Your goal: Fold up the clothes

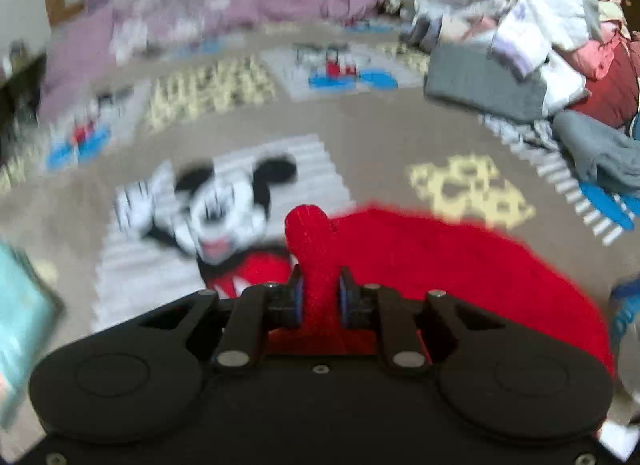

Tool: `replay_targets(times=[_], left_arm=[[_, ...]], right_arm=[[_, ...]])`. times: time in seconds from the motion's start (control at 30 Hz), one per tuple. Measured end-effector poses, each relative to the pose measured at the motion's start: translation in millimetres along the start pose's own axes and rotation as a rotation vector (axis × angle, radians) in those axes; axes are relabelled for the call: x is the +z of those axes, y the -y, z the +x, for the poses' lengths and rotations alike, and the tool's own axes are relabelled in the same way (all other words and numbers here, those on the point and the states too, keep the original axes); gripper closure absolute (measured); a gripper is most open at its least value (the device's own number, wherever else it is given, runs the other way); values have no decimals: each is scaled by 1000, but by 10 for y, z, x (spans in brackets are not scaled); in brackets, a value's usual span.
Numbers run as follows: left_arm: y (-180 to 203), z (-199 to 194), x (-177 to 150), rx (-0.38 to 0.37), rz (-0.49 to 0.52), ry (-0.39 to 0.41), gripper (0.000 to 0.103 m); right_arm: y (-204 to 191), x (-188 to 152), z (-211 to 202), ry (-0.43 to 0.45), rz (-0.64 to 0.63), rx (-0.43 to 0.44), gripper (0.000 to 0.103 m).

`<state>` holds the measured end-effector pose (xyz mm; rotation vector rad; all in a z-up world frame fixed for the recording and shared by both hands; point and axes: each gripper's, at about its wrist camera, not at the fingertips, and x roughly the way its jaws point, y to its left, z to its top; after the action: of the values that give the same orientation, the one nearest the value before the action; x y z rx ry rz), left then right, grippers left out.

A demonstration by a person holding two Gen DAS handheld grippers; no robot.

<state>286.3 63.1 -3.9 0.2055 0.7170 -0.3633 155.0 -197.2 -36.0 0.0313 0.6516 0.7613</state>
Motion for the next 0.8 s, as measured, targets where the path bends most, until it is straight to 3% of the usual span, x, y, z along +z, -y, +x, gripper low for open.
replay_targets(times=[0.23,0.33,0.43,0.53,0.7,0.8], left_arm=[[265,-544,852,70,202,250,89],[362,-845,1089,30,238,370,89],[531,-1052,1063,-26,313,433,89],[728,-1063,739,-80,438,414,90],[916,-904,-106,-125,565,291,90],[957,-810,-589,-141,608,219,90]], right_arm=[[-161,16,163,1,2,59,1],[-198,67,233,16,21,83,1],[-233,90,257,27,36,100,1],[-191,41,178,27,39,95,1],[76,-134,-196,44,111,41,1],[198,-199,-488,89,83,-76,1]])
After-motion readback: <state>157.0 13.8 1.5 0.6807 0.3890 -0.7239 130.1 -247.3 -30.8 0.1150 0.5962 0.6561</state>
